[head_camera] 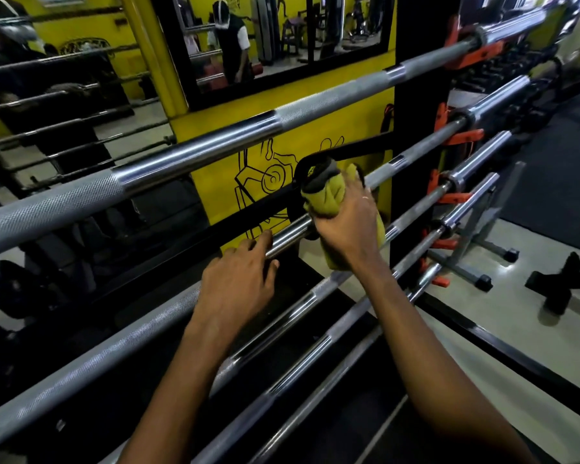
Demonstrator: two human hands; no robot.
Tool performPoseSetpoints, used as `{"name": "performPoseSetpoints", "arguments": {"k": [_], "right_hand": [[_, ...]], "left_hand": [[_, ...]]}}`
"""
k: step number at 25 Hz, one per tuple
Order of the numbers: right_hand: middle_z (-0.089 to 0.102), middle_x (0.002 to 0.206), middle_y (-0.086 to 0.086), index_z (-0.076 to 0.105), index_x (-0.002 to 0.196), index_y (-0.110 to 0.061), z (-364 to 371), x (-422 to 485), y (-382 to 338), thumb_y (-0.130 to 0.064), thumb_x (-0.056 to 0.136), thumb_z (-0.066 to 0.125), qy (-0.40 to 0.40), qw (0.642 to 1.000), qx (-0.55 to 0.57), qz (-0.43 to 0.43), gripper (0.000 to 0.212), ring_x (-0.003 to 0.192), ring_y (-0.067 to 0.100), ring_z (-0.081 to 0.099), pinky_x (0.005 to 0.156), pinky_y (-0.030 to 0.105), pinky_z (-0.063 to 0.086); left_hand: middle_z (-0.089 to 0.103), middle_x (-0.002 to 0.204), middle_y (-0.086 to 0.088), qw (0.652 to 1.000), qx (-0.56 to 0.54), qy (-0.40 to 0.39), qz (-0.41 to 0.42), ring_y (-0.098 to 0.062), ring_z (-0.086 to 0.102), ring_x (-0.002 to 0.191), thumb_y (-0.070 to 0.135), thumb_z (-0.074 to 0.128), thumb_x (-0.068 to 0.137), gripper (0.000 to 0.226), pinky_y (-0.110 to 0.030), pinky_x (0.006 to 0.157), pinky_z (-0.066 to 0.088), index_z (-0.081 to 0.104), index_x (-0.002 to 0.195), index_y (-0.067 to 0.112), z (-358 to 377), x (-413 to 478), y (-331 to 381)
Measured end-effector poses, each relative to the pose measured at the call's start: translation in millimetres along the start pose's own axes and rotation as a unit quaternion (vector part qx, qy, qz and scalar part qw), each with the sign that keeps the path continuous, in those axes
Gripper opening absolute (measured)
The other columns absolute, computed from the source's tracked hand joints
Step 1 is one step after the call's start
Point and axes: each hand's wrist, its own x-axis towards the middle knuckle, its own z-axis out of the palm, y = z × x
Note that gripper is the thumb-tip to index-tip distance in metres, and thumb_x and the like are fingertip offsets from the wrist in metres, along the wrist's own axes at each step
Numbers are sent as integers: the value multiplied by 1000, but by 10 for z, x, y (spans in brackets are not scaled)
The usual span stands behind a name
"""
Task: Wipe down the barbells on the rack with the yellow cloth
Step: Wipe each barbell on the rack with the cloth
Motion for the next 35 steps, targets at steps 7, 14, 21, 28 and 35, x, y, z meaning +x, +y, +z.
{"name": "performPoseSetpoints", "arguments": {"k": [7,14,21,28,35], "right_hand": [[55,137,9,39,144,-21,24,276,367,-56,80,69,102,978,132,127,79,124,26,57,108,50,45],[69,124,9,63,124,-16,210,125,157,-47,78,78,145,720,557,388,57,114,29,67,100,50,53],[69,111,-2,59,130,-22,130,120,298,-62,85,66,77,806,448,379,60,103,21,69,90,40,56],[38,149,9,35,148,-9,-163,179,530,-42,75,79,21,984,61,168,92,132,32,47,112,54,38],[48,135,6,47,135,-15,-469,730,747,-48,77,75,-11,982,74,172,73,122,28,54,106,45,44]], "left_hand": [[46,143,-1,997,8,6,70,-22,57,112,57,33,96,71,-39,80,55,7,154,27,101,200,52],[45,143,0,996,19,16,83,-23,58,113,66,25,94,69,-37,76,55,-2,152,42,105,189,46],[56,123,3,995,-83,-50,12,-19,56,109,69,27,92,58,-35,80,48,11,147,55,-4,279,58],[50,138,-3,999,-18,-36,20,-24,56,116,59,33,96,68,-37,80,50,11,154,31,191,689,542],[57,126,-6,998,-25,-65,0,-29,60,107,62,24,97,57,-39,77,47,20,149,38,243,850,540]]}}
